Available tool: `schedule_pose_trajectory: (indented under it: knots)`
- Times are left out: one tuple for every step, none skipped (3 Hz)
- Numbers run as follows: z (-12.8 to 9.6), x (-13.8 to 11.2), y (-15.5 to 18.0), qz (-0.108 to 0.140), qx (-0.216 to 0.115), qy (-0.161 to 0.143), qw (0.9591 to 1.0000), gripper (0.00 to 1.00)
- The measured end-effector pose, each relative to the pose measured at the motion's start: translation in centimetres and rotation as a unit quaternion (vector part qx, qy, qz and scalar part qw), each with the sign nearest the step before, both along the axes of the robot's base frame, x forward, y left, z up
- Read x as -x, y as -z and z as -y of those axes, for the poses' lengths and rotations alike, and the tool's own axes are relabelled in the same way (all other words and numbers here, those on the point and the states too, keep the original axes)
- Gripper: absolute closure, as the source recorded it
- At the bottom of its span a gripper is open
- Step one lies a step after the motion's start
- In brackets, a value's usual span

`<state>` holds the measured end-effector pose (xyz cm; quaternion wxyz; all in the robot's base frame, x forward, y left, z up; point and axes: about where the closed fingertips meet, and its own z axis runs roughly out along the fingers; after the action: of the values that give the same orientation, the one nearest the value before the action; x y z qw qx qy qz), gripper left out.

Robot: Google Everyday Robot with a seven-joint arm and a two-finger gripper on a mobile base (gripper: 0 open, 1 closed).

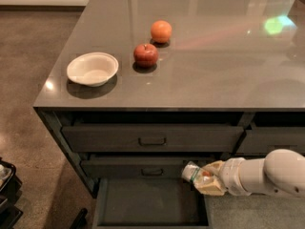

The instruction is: Pick 7up can from bottom drawer and place on counter

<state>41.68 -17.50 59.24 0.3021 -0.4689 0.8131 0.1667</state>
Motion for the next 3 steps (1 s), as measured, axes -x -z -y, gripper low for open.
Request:
schedule_pose_trajectory:
  knots:
    - [-0.3,-0.1,-6.9,0.048,0.039,-0.016,0.9980,1.00]
    - [-1.8,-0.1,-14.4,0.096,0.075,-0.024,0.9922,1.00]
    - [-3.0,-0.7,-21.2,0.138,0.107,-0.015,0.9845,1.00]
